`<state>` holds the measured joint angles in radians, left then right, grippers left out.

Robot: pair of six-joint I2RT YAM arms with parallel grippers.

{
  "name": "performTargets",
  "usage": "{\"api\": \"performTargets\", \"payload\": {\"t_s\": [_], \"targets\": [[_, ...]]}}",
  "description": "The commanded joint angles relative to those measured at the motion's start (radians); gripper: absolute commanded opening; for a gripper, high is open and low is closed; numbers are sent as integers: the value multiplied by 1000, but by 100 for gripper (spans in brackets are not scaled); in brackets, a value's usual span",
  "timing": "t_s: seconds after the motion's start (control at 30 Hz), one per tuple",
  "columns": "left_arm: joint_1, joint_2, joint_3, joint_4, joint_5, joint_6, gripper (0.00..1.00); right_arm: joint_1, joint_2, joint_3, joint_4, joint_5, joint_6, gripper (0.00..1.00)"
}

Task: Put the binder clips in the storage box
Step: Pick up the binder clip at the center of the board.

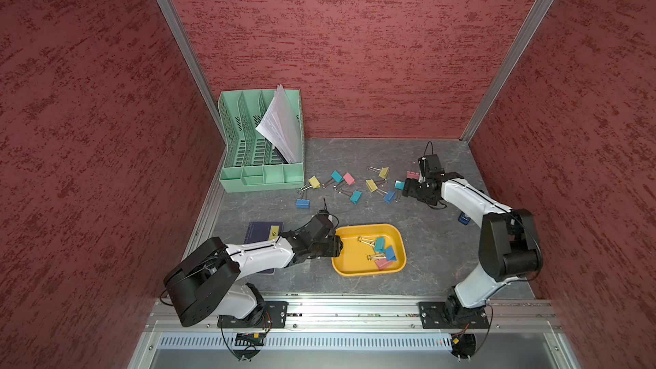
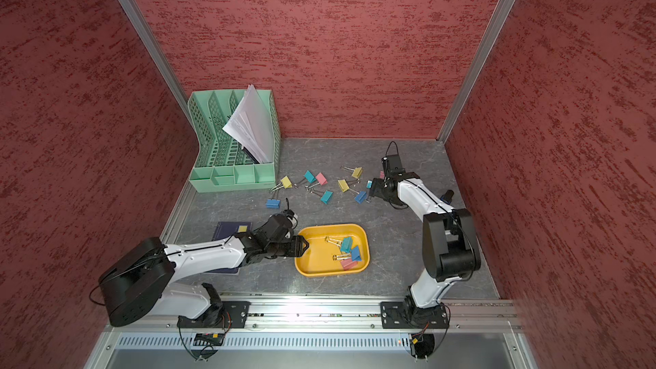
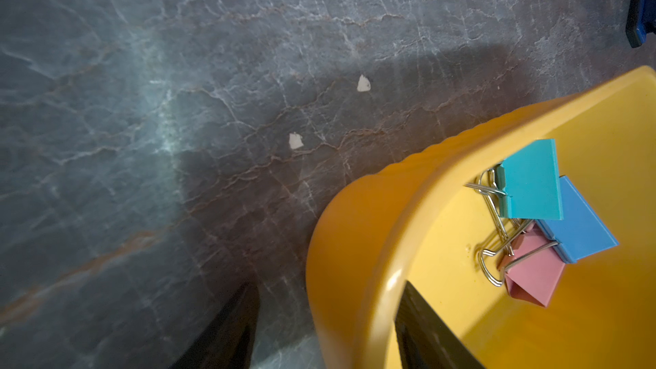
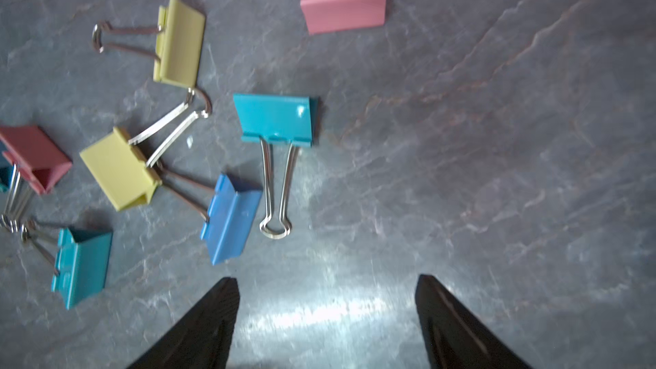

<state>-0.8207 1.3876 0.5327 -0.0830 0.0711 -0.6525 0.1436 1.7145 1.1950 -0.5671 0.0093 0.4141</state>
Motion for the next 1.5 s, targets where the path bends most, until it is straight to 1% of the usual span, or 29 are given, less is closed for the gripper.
{"api": "performTargets", "payload": {"t_s": [0.0, 0.13, 0.2, 0.3, 0.5, 0.83, 1.03, 1.2, 1.47], "targets": [[13, 23, -19, -52, -11, 18, 65, -4, 109, 153, 42, 62, -29, 86], [14, 19, -21, -47, -6, 14, 64, -15, 219, 279, 22, 65, -43, 88], [14, 18, -19, -47, -4, 14, 65, -19, 266, 337, -5, 101, -53, 88], [14, 20, -17, -47, -1, 16, 65, -28, 303, 377, -11, 129, -66, 88], [16, 35, -8, -50, 2, 21, 65, -46, 363, 435, -30, 143, -95, 88], [16, 45, -14, -44, -1, 17, 65, -68, 447, 487, -40, 132, -97, 88], [16, 53, -16, -41, 0, 15, 64, -73, 481, 536, -77, 137, -100, 87], [18, 53, -17, -40, 0, 15, 64, -90, 491, 544, -78, 128, -101, 86], [20, 54, -16, -41, 2, 16, 64, -99, 517, 568, -111, 93, -103, 79]]}}
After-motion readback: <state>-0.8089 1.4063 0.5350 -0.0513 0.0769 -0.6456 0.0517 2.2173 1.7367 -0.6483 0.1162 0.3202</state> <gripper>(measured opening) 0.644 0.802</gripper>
